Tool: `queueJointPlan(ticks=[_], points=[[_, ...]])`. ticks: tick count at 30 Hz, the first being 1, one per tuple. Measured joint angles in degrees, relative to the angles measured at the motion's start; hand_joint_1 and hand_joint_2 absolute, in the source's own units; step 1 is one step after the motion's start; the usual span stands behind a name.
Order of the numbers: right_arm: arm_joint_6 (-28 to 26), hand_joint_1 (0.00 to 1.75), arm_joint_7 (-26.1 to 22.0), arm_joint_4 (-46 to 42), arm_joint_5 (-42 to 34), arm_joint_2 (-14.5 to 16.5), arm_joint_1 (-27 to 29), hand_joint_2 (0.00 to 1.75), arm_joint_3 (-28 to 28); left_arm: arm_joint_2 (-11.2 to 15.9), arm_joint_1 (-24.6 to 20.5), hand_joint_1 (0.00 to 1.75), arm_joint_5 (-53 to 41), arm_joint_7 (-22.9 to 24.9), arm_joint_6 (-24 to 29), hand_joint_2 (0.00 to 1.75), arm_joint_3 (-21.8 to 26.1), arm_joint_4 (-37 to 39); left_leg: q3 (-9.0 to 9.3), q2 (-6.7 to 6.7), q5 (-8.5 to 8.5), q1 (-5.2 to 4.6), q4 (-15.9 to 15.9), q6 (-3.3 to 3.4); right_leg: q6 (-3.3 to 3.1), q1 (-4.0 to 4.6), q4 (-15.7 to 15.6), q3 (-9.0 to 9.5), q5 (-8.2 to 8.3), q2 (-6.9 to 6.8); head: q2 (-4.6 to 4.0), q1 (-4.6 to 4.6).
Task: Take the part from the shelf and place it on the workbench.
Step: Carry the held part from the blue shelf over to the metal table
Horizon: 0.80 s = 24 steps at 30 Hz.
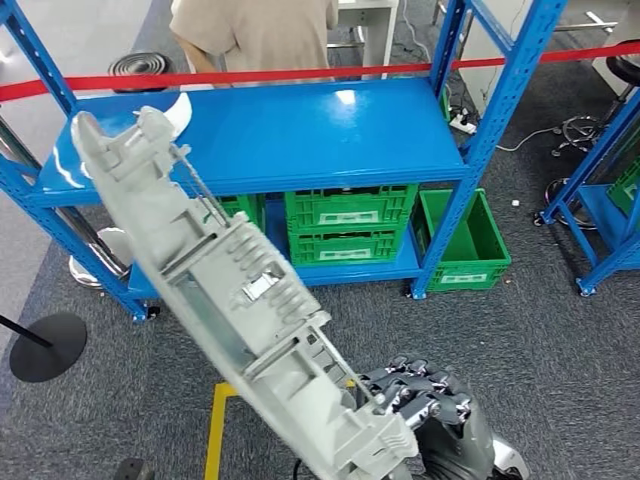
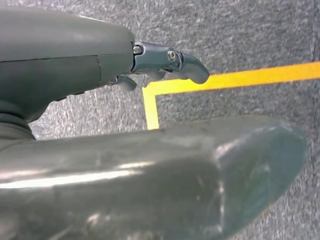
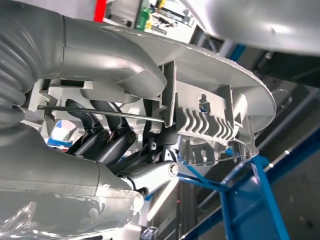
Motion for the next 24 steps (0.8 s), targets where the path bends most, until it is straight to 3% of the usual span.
queueJointPlan(ticks=[2, 4, 5, 6, 7, 8, 10, 11, 13, 15, 16, 17, 19, 20, 21, 22, 24], points=[[0.46, 1.75, 0.37, -0.14, -1.97, 0.0, 0.18, 1.75, -0.67, -0.24, 0.02, 0.0, -0.05, -0.15, 0.17, 0.0, 0.11, -0.05, -1.36, -0.1, -3.68, 0.07, 3.2, -0.61, -0.83, -0.32, -0.22, -1.0, 1.2, -0.15, 0.0, -0.21], [1.46, 1.75, 0.53, -0.15, -3.79, 0.0, 0.37, 1.75, -1.61, -0.54, -0.03, 0.0, -0.1, -0.25, 0.25, 0.0, 0.17, -0.14, -3.46, -0.11, -9.28, 0.26, 10.27, -1.13, -1.1, -0.36, -0.17, -2.35, 2.35, -0.21, 0.0, -0.43], [2.05, 1.75, 0.59, -0.13, -4.4, 0.0, 0.41, 1.75, -2.05, -0.62, -0.04, 0.0, -0.15, -0.27, 0.26, 0.0, 0.19, -0.19, -4.19, -0.11, -10.87, 0.33, 13.64, -1.32, -1.08, -0.37, -0.13, -3.11, 2.91, -0.21, 0.0, -0.47], [2.64, 1.75, 0.63, -0.1, -4.84, 0.0, 0.41, 1.75, -2.45, -0.68, -0.05, 0.0, -0.23, -0.29, 0.27, 0.0, 0.19, -0.24, -4.27, -0.11, -11.17, 0.38, 15.71, -1.46, -1.03, -0.38, -0.08, -3.87, 3.5, -0.2, 0.0, -0.48], [3.18, 1.75, 0.63, -0.08, -5.09, 0.0, 0.39, 1.75, -2.75, -0.72, -0.05, 0.0, -0.35, -0.32, 0.27, 0.0, 0.19, -0.32, -3.5, -0.11, -10.27, 0.44, 15.99, -1.56, -0.95, -0.42, -0.03, -4.61, 4.05, -0.2, 0.0, -0.49], [3.65, 1.75, 0.54, -0.06, -5.19, 0.0, 0.34, 1.75, -3.03, -0.76, -0.05, 0.0, -0.48, -0.34, 0.27, 0.0, 0.19, -0.45, -1.7, -0.11, -8.64, 0.51, 14.21, -1.64, -0.81, -0.48, 0.03, -5.31, 4.59, -0.19, 0.0, -0.49], [4.32, 1.75, 0.23, -0.05, -5.08, 0.01, 0.14, 1.75, -3.48, -1.04, -0.14, 0.0, -0.66, -0.37, 0.26, 0.0, 0.18, -0.75, 3.68, -0.15, -6.32, 0.7, 6.83, -1.82, -0.3, -0.47, 0.34, -6.5, 5.48, -0.16, 0.0, -0.57], [4.51, 1.75, 0.18, -0.05, -4.96, 0.01, 0.02, 1.75, -3.66, -1.24, -0.22, 0.0, -0.75, -0.11, 0.25, 0.0, 0.19, -0.93, 5.95, -0.22, -6.22, 0.72, 3.24, -1.61, 0.03, -0.39, 0.53, -7.0, 5.93, -0.17, 0.0, -0.61], [4.69, 1.75, 0.25, 0.06, -4.64, 0.03, -0.13, 1.75, -3.87, -1.75, -0.24, 0.0, -1.08, 1.24, 0.19, 0.0, 0.22, -1.18, 7.62, -0.39, -6.79, 0.55, -0.21, -0.82, 0.68, -0.29, 0.68, -7.67, 6.87, -0.22, 0.0, -0.68], [4.84, 1.75, 0.03, 0.48, -4.11, 0.04, -0.13, 1.75, -3.96, -2.25, 0.17, 0.0, -1.46, 2.78, 0.1, 0.0, 0.28, -1.45, 6.97, -0.31, -6.33, 0.46, -0.31, 0.35, 1.36, -0.44, 0.72, -8.15, 7.23, -0.2, 0.0, -0.68], [4.92, 1.75, -0.2, 0.81, -3.74, 0.04, -0.11, 1.75, -3.96, -2.5, 0.43, 0.0, -1.62, 3.24, 0.06, 0.0, 0.33, -1.66, 6.57, -0.22, -5.9, 0.46, -0.28, 0.95, 1.69, -0.53, 1.5, -8.59, 6.22, -0.2, 0.0, -0.61], [4.98, 1.75, -0.37, 1.18, -3.48, 0.04, -0.1, 1.75, -3.96, -2.73, 0.6, 0.0, -1.82, 3.54, 0.0, 0.0, 0.38, -1.92, 6.08, -0.12, -5.4, 0.49, -0.32, 1.51, 1.99, -0.57, 3.48, -9.33, 4.23, -0.19, 0.0, -0.54], [5.12, 1.75, -0.51, 1.9, -3.63, 0.03, -0.11, 1.75, -3.96, -3.07, 0.77, 0.0, -2.28, 4.09, -0.19, 0.0, 0.47, -2.5, 4.89, -0.06, -4.36, 0.38, -0.29, 2.17, 2.37, -0.61, 10.64, -11.33, -1.28, -0.21, 0.0, -0.29], [5.25, 1.75, -0.52, 2.26, -4.14, 0.02, -0.12, 1.75, -3.96, -3.2, 0.85, 0.0, -2.53, 4.32, -0.31, 0.0, 0.51, -2.78, 4.21, -0.06, -3.81, 0.3, -0.25, 2.27, 2.45, -0.61, 14.53, -12.14, -3.28, -0.21, 0.0, -0.24], [5.47, 1.75, -0.51, 2.62, -4.81, 0.01, -0.12, 1.75, -3.96, -3.29, 0.97, 0.0, -2.78, 4.52, -0.4, 0.0, 0.57, -3.07, 3.5, -0.05, -3.23, 0.21, -0.2, 2.29, 2.43, -0.6, 17.07, -12.25, -3.99, -0.2, 0.0, -0.2], [5.74, 1.75, -0.49, 2.98, -5.5, -0.02, -0.13, 1.75, -3.96, -3.37, 1.08, 0.0, -2.98, 4.67, -0.48, 0.0, 0.64, -3.36, 2.77, -0.05, -2.68, 0.13, -0.15, 2.26, 2.33, -0.59, 17.77, -11.44, -3.53, -0.2, 0.0, -0.2], [6.49, 1.75, -0.35, 3.58, -6.79, -0.15, -0.25, 1.75, -3.95, -3.4, 1.2, 0.0, -3.39, 4.81, -0.56, 0.0, 0.76, -3.88, 1.49, -0.07, -1.61, 0.04, -0.08, 2.05, 1.94, -0.56, 12.71, -6.62, -0.68, -0.19, 0.0, -0.2]])
